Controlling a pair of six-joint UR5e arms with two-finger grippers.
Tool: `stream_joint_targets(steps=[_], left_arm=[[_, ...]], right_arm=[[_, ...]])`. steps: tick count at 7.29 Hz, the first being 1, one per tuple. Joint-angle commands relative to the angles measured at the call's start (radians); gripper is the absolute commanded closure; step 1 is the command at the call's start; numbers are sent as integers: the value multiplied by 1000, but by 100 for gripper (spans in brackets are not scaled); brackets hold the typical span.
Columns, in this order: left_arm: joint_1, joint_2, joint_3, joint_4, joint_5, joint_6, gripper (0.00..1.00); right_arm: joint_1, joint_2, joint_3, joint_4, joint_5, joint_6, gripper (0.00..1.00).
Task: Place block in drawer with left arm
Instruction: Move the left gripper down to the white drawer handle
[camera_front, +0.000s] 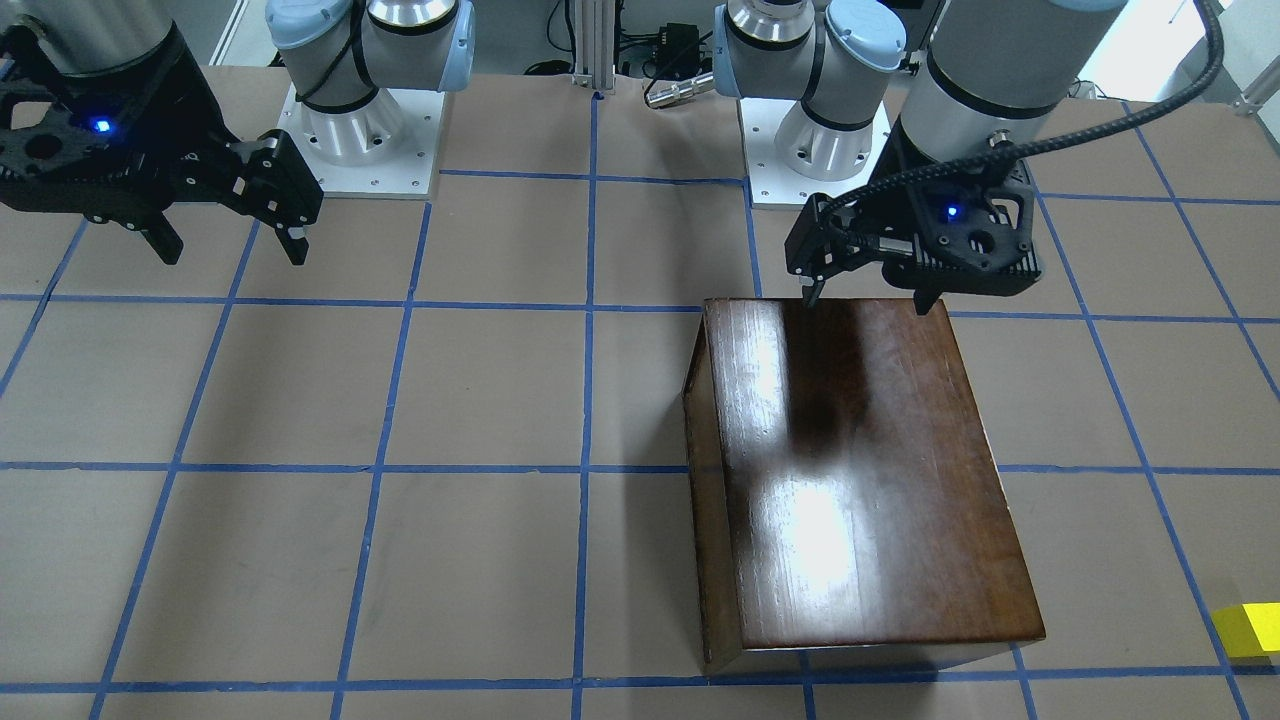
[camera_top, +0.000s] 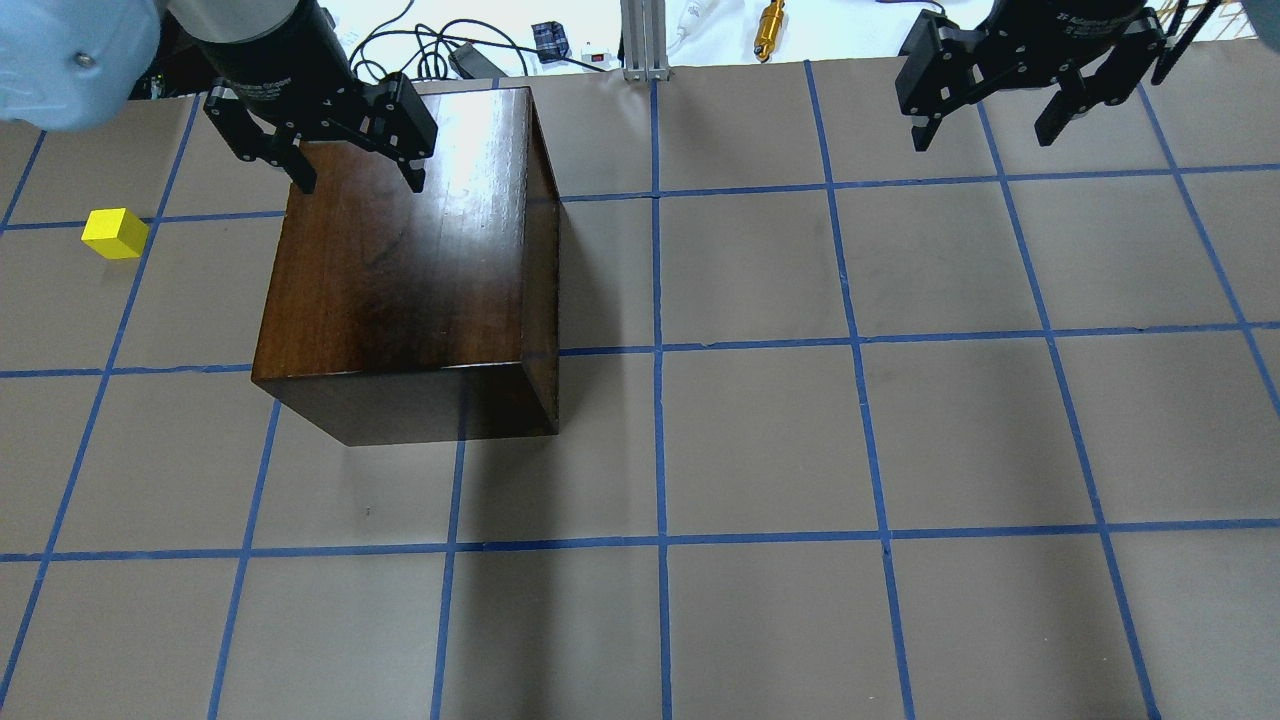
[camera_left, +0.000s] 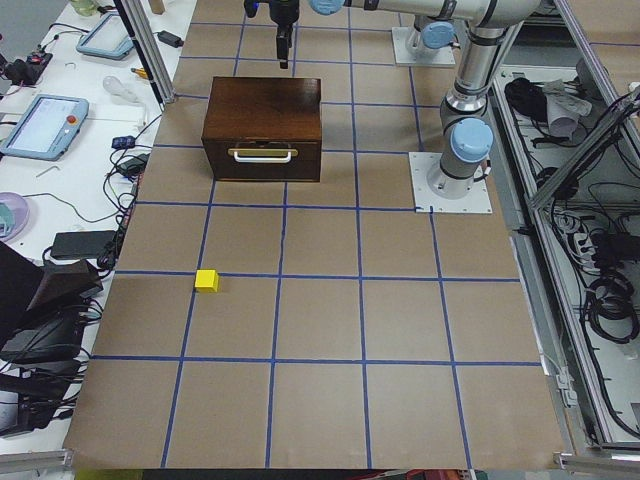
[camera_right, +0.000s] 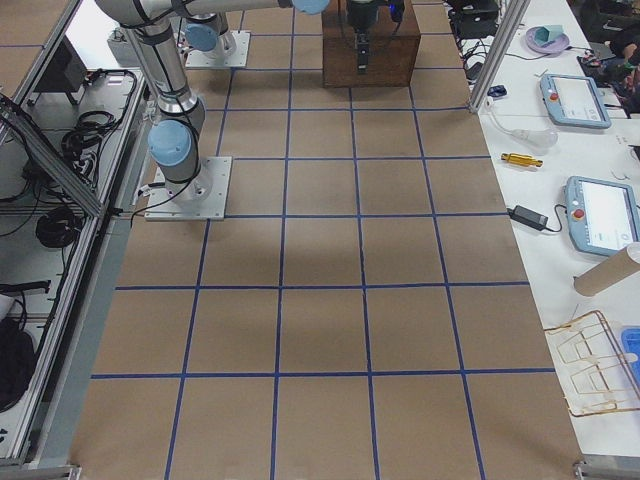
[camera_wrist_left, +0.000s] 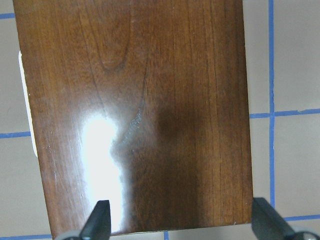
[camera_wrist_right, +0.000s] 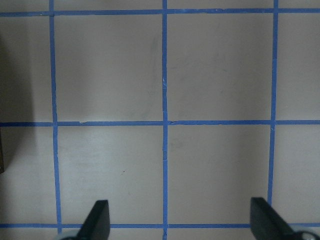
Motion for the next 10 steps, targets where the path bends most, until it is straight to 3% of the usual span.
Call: stream_joint_targets(steps=[1,3,7,10], left_arm=[[99,-9,1,1,-3,87,0],[227,-30,-1,5,-18,132,0],[448,-149,-16,5,-166,399,0],[476,-240,-19,24,-214,465,0]], right_arm=[[-1,0,0,0,0,0,0],[0,0,0,0,-1,0,0],[0,0,0,0,-1,0,0],[0,-1,0,0,0,0,0]])
